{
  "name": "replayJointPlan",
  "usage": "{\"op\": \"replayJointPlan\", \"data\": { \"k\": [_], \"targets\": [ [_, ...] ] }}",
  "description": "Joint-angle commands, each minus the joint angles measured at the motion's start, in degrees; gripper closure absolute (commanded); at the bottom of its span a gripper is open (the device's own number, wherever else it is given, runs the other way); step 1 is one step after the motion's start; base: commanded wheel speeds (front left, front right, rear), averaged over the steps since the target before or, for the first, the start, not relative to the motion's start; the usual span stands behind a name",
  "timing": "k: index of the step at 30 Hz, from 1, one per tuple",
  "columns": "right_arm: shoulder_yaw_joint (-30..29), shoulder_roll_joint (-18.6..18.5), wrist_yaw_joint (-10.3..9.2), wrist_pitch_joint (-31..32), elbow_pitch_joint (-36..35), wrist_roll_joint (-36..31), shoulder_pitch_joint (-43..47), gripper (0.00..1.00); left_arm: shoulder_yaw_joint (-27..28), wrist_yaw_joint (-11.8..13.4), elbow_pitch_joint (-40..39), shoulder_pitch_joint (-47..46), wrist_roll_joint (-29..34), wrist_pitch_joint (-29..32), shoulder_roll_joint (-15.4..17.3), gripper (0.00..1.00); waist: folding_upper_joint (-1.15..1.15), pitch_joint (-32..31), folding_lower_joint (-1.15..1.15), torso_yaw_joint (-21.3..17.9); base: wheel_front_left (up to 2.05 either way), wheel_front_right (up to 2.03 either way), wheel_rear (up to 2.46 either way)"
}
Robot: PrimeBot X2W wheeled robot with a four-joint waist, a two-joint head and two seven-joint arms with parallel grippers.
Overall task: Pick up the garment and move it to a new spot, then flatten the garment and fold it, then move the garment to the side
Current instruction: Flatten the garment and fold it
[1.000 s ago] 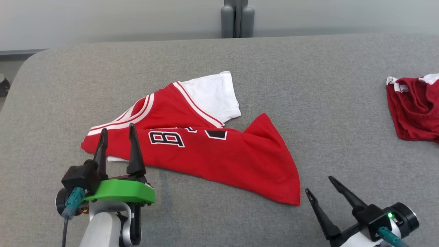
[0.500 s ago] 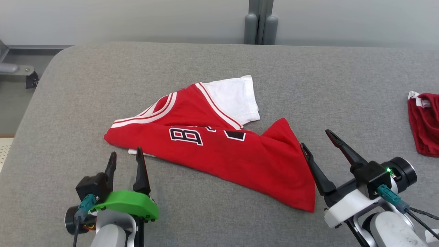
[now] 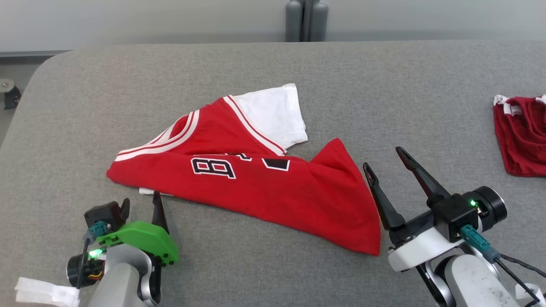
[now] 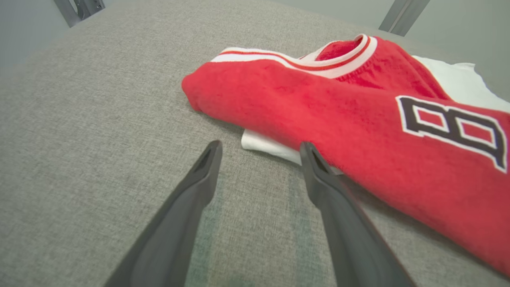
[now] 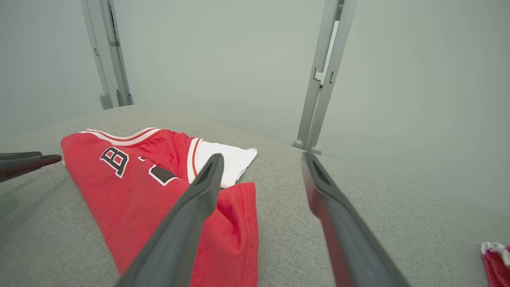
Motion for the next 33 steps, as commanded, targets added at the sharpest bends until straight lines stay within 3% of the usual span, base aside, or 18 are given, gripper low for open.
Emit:
{"op": "replayJointPlan", "data": {
  "k": [1, 7, 8, 10, 11, 13, 21, 27, 33],
  "targets": [
    [-0.3, 0.3, -0.08, -0.3, -0.4, -0.4, -0.9, 0.00, 0.3, 0.2, 1.3, -1.6, -0.5, -0.2, 0.9, 0.00, 0.00, 1.9, 0.00, -2.1, 0.00, 0.00, 0.00],
    [-1.5, 1.0, -0.08, -0.8, -1.6, -0.9, -0.9, 0.00, 1.5, 0.0, 6.9, -4.7, -1.5, -1.1, 1.5, 0.00, 0.00, 3.1, 0.00, -3.8, 0.00, 0.00, 0.00],
    [-1.7, 1.1, -0.07, -0.9, -1.9, -1.1, -0.8, 0.00, 1.7, -0.1, 7.6, -4.9, -1.8, -1.4, 1.6, 0.12, 0.00, 3.2, 0.00, -4.0, 0.00, 0.00, 0.00],
    [-2.1, 1.3, -0.07, -1.0, -2.2, -1.1, -0.7, 0.00, 1.8, -0.5, 9.0, -5.4, -2.0, -1.8, 1.7, 0.56, 0.00, 3.3, 0.00, -4.2, 0.00, 0.00, 0.00],
    [-2.2, 1.4, -0.07, -1.1, -2.3, -1.1, -0.6, 0.00, 1.9, -0.6, 9.4, -5.7, -2.1, -2.0, 1.7, 0.63, 0.00, 3.4, 0.00, -4.2, 0.00, 0.00, 0.00],
    [-2.7, 1.4, -0.08, -1.2, -2.4, -1.2, -0.3, 0.00, 1.7, -1.2, 10.5, -5.9, -2.0, -2.6, 1.7, 1.00, 0.00, 3.3, 0.00, -4.1, 0.00, 0.00, 0.00],
    [-4.2, 2.3, -0.07, -1.4, -2.5, -1.5, 1.0, 0.00, 1.0, -2.2, 9.1, -4.9, -0.7, -4.5, 2.2, 1.00, 0.00, 2.1, 0.00, -1.7, 0.00, 0.00, 0.00],
    [-5.9, 3.3, -0.08, -1.7, -2.3, -1.8, 2.2, 0.00, 0.1, -1.6, 1.2, 0.5, 0.4, -4.6, 2.7, 1.00, 0.00, 0.8, 0.00, 1.4, 0.00, 0.00, 0.00],
    [-7.5, 4.6, -0.08, -2.0, -2.5, -2.1, 3.3, 0.00, -0.2, 0.5, -7.4, 8.4, -0.3, 0.4, 3.5, 1.00, 0.00, 0.2, 0.00, 3.2, 0.00, 0.00, 0.00]
  ]
}}
